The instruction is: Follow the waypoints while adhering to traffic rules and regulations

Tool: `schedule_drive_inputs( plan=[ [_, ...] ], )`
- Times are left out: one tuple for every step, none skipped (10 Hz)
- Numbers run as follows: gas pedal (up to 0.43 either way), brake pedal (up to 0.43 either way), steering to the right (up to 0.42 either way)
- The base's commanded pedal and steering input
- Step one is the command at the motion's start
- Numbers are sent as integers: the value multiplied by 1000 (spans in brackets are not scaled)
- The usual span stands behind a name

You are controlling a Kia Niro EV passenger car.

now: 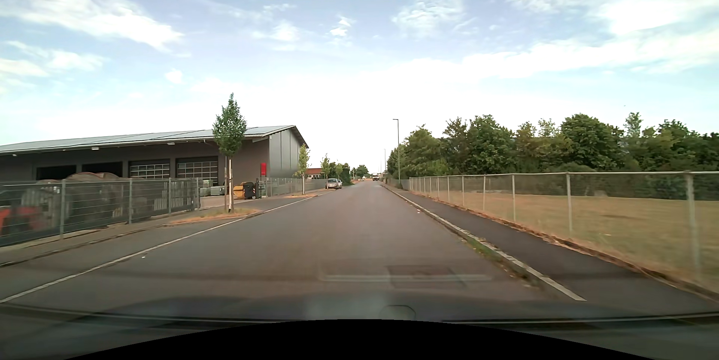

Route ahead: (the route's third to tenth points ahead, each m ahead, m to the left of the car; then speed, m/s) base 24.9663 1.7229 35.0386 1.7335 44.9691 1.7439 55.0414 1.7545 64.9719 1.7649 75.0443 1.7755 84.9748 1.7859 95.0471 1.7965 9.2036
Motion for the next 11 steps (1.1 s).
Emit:
schedule_drive_inputs(
  plan=[
    [248,0,0],
    [248,0,0],
    [248,0,-1],
    [248,0,-1],
    [248,0,-1],
    [248,0,-1],
    [248,0,0],
    [248,0,0],
    [248,0,-1],
    [248,0,-2],
    [248,0,-3]
  ],
)
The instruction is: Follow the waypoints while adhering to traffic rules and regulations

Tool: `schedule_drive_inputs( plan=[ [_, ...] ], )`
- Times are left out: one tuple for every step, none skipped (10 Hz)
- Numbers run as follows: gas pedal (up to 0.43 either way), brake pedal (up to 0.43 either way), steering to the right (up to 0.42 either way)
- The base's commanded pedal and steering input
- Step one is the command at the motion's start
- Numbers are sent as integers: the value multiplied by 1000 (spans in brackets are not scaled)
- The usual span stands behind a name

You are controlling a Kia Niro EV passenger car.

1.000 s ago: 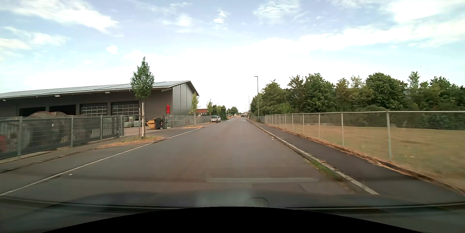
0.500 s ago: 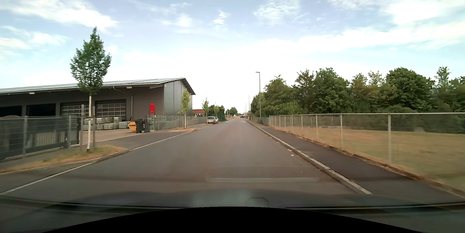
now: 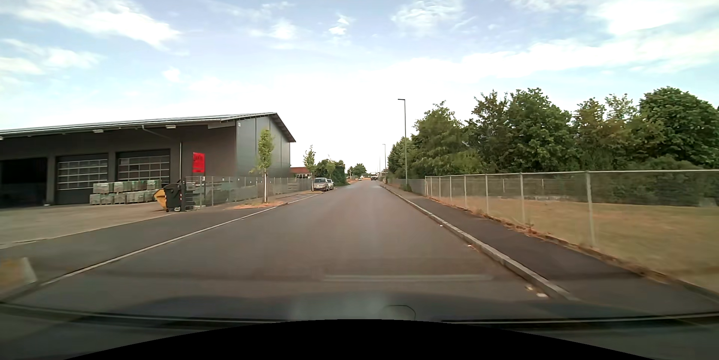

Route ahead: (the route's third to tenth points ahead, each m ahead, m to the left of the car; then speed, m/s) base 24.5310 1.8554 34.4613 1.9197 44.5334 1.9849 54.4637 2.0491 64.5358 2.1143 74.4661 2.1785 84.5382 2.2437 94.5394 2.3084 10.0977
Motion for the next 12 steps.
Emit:
schedule_drive_inputs(
  plan=[
    [248,0,-3],
    [248,0,-4],
    [248,0,-5],
    [248,0,-7],
    [248,0,-5],
    [248,0,-3],
    [248,0,-3],
    [248,0,-3],
    [248,0,-3],
    [248,0,-3],
    [248,0,-3],
    [248,0,-3]
  ],
)
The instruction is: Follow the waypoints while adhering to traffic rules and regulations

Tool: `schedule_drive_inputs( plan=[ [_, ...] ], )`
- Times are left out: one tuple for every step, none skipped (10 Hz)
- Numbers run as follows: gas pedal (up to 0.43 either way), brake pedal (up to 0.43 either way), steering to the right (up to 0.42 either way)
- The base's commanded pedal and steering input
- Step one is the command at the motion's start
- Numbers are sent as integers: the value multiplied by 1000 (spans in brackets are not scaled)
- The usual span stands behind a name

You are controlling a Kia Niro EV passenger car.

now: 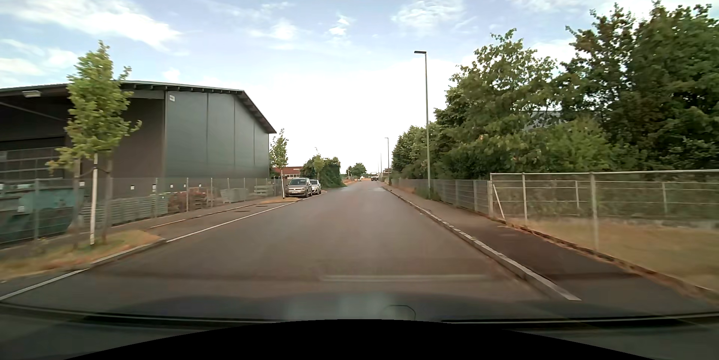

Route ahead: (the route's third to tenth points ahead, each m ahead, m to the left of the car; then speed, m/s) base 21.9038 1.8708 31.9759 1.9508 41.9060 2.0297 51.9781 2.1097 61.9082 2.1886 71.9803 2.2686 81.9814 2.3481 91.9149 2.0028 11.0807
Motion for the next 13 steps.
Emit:
schedule_drive_inputs(
  plan=[
    [248,0,-3],
    [248,0,-4],
    [248,0,-4],
    [248,0,-4],
    [248,0,-5],
    [248,0,-5],
    [248,0,-5],
    [248,0,-5],
    [248,0,-5],
    [248,0,-5],
    [248,0,-5],
    [240,0,-4],
    [240,0,-4]
  ],
)
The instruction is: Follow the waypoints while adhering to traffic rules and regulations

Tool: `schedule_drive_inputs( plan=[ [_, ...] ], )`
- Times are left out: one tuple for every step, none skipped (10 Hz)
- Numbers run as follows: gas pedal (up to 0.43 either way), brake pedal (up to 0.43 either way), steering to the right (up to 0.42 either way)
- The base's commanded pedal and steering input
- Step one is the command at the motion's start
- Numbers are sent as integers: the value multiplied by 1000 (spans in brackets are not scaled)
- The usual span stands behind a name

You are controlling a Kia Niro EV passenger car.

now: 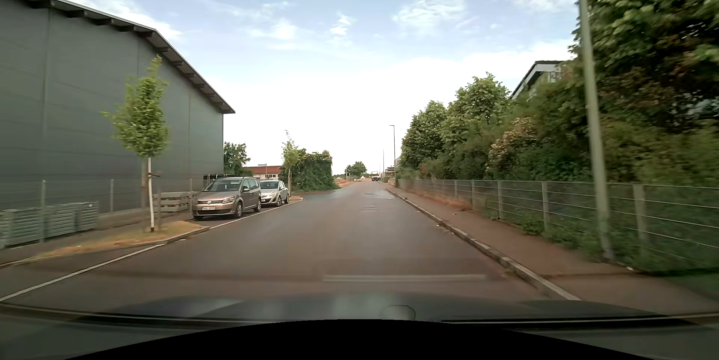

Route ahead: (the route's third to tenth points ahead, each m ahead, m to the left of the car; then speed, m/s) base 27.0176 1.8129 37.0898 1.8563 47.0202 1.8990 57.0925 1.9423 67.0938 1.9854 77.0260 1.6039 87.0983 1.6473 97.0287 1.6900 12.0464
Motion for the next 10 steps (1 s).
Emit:
schedule_drive_inputs(
  plan=[
    [228,0,-4],
    [209,0,-4],
    [197,0,-4],
    [197,0,-4],
    [197,0,-3],
    [197,0,-3],
    [197,0,-3],
    [197,0,-3],
    [197,0,-3],
    [189,0,-4]
  ],
)
